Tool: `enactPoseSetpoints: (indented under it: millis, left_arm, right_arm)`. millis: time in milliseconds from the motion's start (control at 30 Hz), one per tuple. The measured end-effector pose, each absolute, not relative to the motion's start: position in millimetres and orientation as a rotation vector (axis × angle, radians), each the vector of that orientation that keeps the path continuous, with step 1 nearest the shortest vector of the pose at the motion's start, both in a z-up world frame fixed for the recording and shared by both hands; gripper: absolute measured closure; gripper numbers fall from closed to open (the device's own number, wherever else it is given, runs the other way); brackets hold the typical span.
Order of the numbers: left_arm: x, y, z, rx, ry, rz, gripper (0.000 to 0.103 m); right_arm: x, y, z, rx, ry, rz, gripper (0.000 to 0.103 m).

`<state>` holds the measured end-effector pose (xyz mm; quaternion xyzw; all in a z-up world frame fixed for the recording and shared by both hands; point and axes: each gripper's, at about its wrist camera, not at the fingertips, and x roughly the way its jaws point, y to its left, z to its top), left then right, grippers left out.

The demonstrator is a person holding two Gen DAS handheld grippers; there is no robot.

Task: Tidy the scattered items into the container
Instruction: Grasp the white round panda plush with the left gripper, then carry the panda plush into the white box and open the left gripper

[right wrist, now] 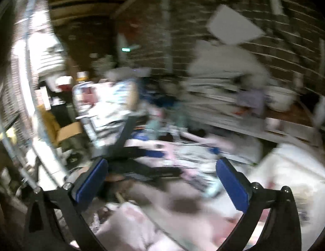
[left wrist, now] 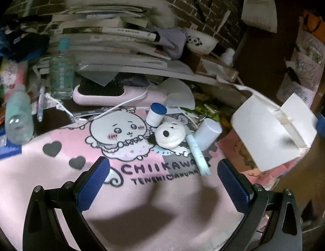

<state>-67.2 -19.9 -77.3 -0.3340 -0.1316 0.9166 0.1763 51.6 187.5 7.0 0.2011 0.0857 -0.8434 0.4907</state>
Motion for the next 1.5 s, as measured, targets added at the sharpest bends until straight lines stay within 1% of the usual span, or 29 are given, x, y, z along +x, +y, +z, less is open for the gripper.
enactPoseSetpoints:
  millis: [167,267,333,367,400,500,667,800,933,1133,1167,1200,1500]
  left_arm:
    - [-92.4,-3.0,-76.9,-0.977,-0.314,2.533,0.002]
    - [-107.2,8.5,-75.2,-0.995,-0.259,2.504,0.009]
    - [-116.8,14.3,-76.4,-1.022,-0.226,2.484,0.016]
    - [-122.5,17.3,-77.9,-1.045,-0.210,2.472,0.022]
    - [-128.5,20.4,-79.9,-1.070,-0.189,2.467,0.025]
    - [-140.9,26.3,-84.2,-1.114,-0.149,2.452,0.030]
    - [-155.3,33.6,-90.8,-1.169,-0.108,2.435,0.033]
    - [-159.4,35.3,-93.0,-1.194,-0.083,2.436,0.055]
    - [-159.0,34.8,-92.9,-1.201,-0.082,2.416,0.059]
    - [-155.6,33.5,-92.5,-1.184,-0.090,2.390,0.067]
    - [-154.2,31.8,-91.2,-1.176,-0.097,2.390,0.072]
    - [-152.1,28.9,-88.6,-1.162,-0.113,2.389,0.075]
    - [-128.2,13.7,-64.2,-1.125,-0.107,2.413,0.075]
  right_arm:
    - [66.7,162.8,-34.3,0.510,0.141,-1.907,0.000]
    - [65.4,155.8,-52.3,0.549,0.088,-1.815,0.000]
    - [62.9,154.5,-59.2,0.571,0.048,-1.777,0.000]
    - [61.8,154.6,-61.7,0.580,0.031,-1.763,0.000]
    - [60.5,157.3,-65.1,0.593,0.002,-1.743,0.000]
    - [53.7,162.9,-72.8,0.628,-0.067,-1.706,0.000]
    - [35.3,171.2,-87.6,0.699,-0.165,-1.676,0.000]
    - [24.0,181.6,-97.2,0.736,-0.224,-1.690,0.000]
    - [21.2,184.1,-101.0,0.734,-0.202,-1.752,0.000]
    - [32.0,176.7,-102.9,0.685,-0.079,-1.835,0.000]
    - [32.8,175.7,-103.5,0.685,-0.077,-1.831,0.000]
    - [33.9,174.2,-104.4,0.686,-0.075,-1.827,0.000]
    - [37.6,170.5,-106.3,0.675,-0.055,-1.835,0.000]
